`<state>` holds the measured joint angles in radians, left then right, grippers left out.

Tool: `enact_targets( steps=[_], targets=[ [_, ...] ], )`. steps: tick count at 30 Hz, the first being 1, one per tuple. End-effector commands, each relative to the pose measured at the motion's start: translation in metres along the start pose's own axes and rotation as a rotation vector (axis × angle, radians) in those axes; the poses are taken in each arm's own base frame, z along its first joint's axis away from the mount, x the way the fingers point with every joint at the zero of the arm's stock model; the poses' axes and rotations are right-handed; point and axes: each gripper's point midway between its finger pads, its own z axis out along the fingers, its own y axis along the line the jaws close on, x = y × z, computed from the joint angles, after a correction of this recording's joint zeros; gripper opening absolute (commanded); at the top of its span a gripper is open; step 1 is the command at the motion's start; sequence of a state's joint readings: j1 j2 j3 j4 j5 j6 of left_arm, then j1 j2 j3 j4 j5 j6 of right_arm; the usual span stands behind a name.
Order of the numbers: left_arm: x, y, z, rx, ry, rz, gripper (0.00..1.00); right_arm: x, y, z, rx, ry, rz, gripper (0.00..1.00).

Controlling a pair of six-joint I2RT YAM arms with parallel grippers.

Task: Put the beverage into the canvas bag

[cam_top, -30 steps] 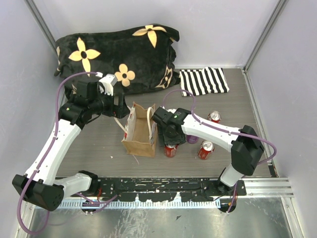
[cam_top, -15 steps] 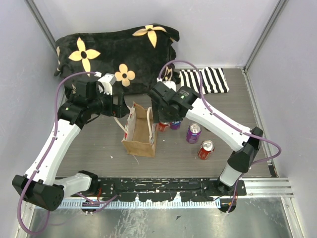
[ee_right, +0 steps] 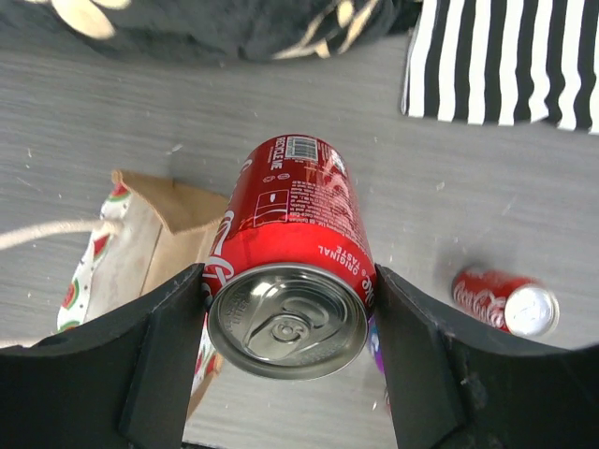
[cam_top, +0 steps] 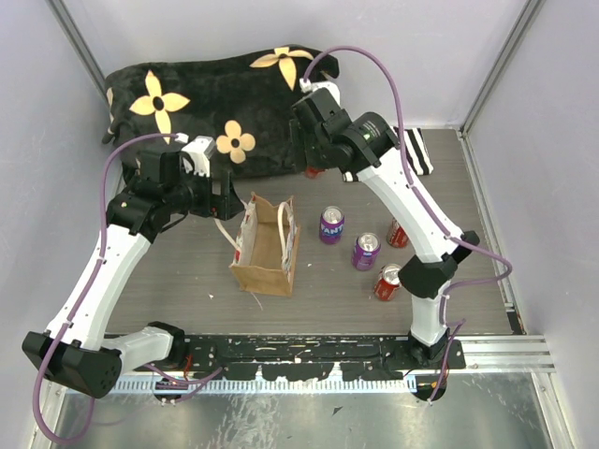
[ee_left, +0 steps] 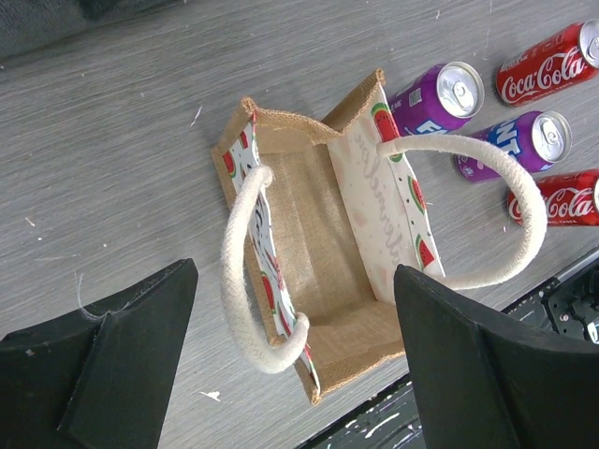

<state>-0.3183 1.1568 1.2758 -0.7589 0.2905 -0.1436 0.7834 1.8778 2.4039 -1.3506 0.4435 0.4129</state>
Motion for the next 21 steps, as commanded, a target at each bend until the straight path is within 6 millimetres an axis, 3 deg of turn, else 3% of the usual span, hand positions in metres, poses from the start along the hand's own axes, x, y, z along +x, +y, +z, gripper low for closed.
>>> enact_targets(
  steps=[1,11,15,21],
  targets=[
    [-0.010,-0.003,-0.005,0.008,-0.029,-0.005,0.93,-0.060,0.024,-0.010,-0.109,-0.210,-0.026,0.01],
    [0.003,0.017,-0.009,-0.061,-0.012,-0.088,0.93,-0.087,0.086,-0.002,-0.328,-0.303,0.024,0.01],
    [0.014,0.028,-0.010,-0.090,0.009,-0.121,0.93,-0.077,0.110,0.001,-0.375,-0.279,0.007,0.01],
    [0.024,0.035,-0.011,-0.112,0.018,-0.133,0.93,-0.040,0.138,0.004,-0.395,-0.190,-0.054,0.01]
  ],
)
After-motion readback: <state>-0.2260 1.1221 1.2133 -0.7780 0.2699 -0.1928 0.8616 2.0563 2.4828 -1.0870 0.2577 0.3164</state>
